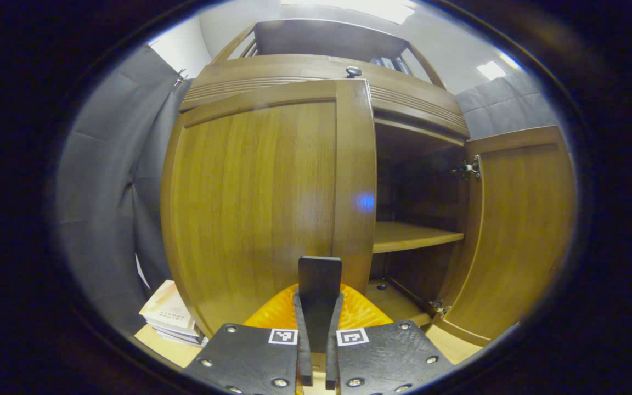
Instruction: Open the right door of the double-door shoe cabinet with the right hand, and open the left door with the left hand.
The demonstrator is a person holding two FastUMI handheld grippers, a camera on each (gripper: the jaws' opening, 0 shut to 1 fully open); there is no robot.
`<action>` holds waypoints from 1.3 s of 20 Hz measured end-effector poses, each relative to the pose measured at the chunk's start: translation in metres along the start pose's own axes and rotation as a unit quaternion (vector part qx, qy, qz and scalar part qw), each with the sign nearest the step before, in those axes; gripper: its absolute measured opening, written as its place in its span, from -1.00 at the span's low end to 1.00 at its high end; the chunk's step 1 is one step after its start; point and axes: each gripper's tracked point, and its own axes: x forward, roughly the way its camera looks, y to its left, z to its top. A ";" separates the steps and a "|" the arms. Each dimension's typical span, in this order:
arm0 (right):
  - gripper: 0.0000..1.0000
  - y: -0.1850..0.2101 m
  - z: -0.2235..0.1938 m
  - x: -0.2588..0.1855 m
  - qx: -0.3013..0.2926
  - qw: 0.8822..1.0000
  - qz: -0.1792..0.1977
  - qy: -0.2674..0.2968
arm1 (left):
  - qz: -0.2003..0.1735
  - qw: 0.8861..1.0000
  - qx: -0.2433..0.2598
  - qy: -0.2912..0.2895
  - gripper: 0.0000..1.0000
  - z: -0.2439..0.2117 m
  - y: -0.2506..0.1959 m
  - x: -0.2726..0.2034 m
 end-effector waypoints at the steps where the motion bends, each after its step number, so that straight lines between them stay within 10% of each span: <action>1: 0.96 0.005 0.001 0.002 0.001 1.000 0.005 -0.001 | 0.000 1.000 0.000 0.000 -0.75 0.000 0.002 -0.006; 26: 0.96 0.111 0.007 0.036 0.006 0.994 0.106 -0.013 | 0.029 1.000 -0.004 -0.003 -0.77 -0.001 0.087 -0.121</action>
